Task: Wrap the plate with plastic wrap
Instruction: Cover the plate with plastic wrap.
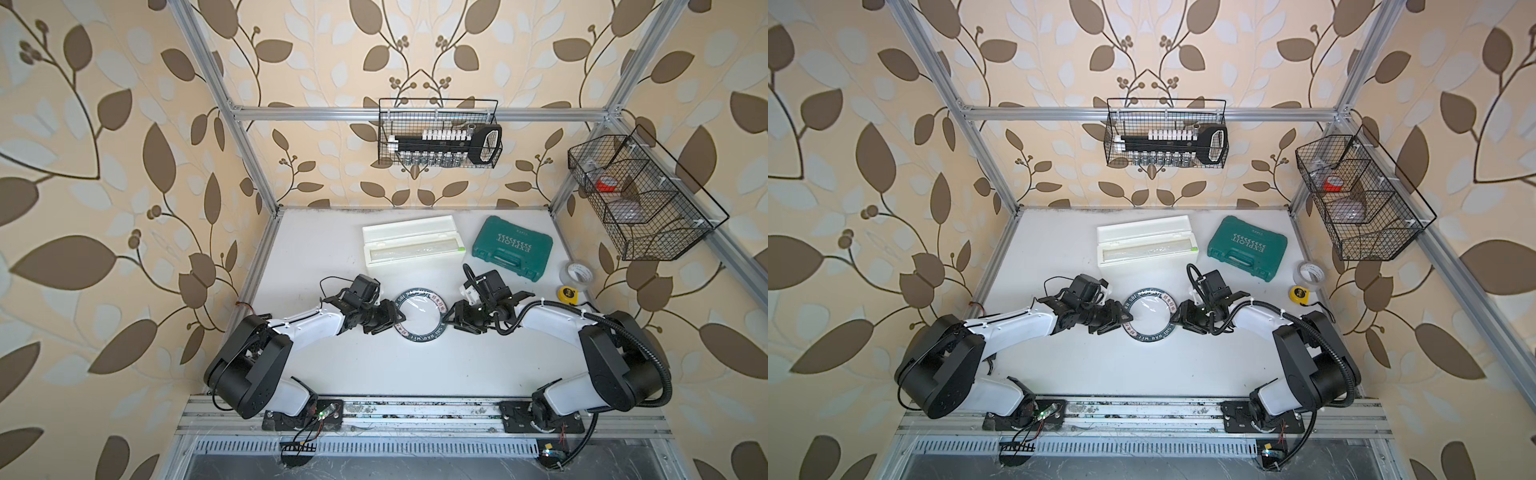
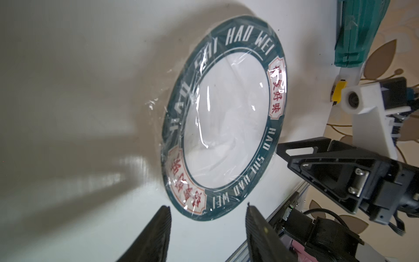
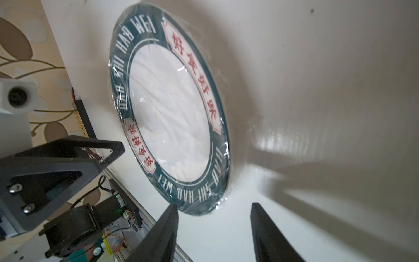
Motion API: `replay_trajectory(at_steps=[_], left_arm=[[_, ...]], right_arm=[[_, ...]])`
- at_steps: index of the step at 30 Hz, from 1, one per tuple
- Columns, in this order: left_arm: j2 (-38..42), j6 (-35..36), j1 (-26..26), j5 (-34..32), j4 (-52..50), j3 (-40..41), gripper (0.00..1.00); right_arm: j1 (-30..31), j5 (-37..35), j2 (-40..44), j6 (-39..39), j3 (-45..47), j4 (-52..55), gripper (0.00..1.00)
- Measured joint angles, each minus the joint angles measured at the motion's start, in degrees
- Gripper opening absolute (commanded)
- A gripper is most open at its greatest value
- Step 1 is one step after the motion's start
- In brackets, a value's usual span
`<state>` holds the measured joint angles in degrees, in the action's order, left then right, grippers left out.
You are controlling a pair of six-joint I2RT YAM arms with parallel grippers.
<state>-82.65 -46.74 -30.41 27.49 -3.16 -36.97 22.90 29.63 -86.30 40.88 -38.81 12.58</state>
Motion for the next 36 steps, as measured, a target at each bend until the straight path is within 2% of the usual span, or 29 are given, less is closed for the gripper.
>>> replay_trajectory(at_steps=[6,11,19,23,29,32,36], left_arm=[[-2.9,-0.8,-0.4,-0.6,3.5,0.4,0.39],[-6.7,-1.7,-0.7,0.2,9.2,2.4,0.33],[-6.1,-2.3,-0.6,-1.0,10.2,3.1,0.33],[-6.0,-1.7,-0.6,-1.0,9.6,2.9,0.39],[-6.0,-0.8,0.5,-0.9,4.8,0.7,0.44],[-5.8,0.7,2.0,-0.5,1.1,-0.6,0.52],[-2.2,2.4,5.2,-0.9,-4.5,-0.6,0.59]], right_arm=[[1.1,1.4,-4.2,3.3,0.2,-5.4,0.3],[3.4,2.4,-6.2,7.1,2.3,-11.3,0.16],[3.8,3.3,-6.4,13.0,5.0,-18.1,0.13],[4.1,3.9,-6.4,14.3,5.3,-18.9,0.3],[3.8,5.5,-5.2,14.1,5.3,-19.1,0.53],[1.7,5.8,-3.3,12.0,5.3,-16.1,0.61],[-1.7,3.1,-0.1,5.3,3.8,-6.7,0.64]])
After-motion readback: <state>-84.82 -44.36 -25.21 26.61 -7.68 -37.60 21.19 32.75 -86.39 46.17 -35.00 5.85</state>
